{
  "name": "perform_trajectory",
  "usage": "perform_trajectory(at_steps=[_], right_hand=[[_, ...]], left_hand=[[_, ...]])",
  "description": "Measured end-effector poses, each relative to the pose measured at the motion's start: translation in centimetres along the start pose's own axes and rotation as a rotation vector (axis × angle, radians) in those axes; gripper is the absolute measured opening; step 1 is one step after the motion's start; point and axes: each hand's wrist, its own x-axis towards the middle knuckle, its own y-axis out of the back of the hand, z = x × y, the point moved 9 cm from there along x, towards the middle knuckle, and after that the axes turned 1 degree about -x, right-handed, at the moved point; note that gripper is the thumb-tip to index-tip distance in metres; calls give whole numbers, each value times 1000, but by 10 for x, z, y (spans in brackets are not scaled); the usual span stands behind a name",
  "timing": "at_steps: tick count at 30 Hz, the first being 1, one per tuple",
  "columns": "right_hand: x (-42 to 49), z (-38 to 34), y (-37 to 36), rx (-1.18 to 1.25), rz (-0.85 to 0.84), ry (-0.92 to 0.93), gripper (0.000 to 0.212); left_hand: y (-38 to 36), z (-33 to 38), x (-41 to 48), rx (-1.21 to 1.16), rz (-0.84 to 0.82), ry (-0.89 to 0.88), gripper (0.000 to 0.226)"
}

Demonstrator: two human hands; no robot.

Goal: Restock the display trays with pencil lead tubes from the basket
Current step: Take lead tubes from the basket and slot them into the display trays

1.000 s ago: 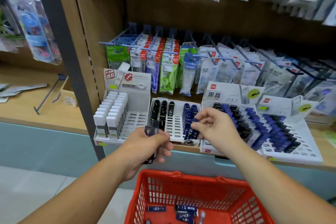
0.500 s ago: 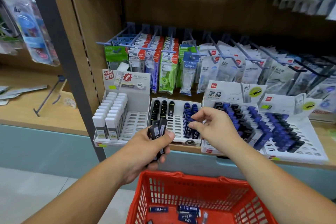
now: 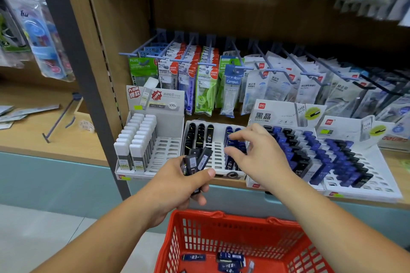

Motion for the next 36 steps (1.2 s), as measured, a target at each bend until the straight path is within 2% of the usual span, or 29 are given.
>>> perform_trajectory(at_steps=[2,4,7,12,19,22,25,27,30,32,36], right_hand=[[-3,-9,-9,392,-117,-73,21],[-12,-19,-25,570,-276,-143,14],[-17,-18,-31,599,-295,-181,3],[-16,5,-24,815,-257,-337,10],[-21,1,-21,943,-333,-285,2],[-25,-2,-22,1009,-406,-265,11],[-29,0,-23,896,-439,-274,17],[-30,5,-22,655,-419,-234,18],[-33,3,-18,331,-420,-67,11],[-36,4,-16,321,-434,-31,21],[-40,12,0,491,-402,-51,31]], left_hand=[[-1,0,-1,1,-5,-7,25],[-3,2,0,0,-20,-32,22],[-4,3,2,-45,-28,-53,16],[11,3,6,-140,60,-57,33],[8,-1,3,-201,53,27,32],[5,-4,4,-257,45,54,31],[10,2,6,-214,101,5,30],[6,10,7,-131,103,-29,26],[-5,20,5,38,94,-97,18],[-19,24,4,144,72,-148,18],[-42,29,6,164,56,-176,18]])
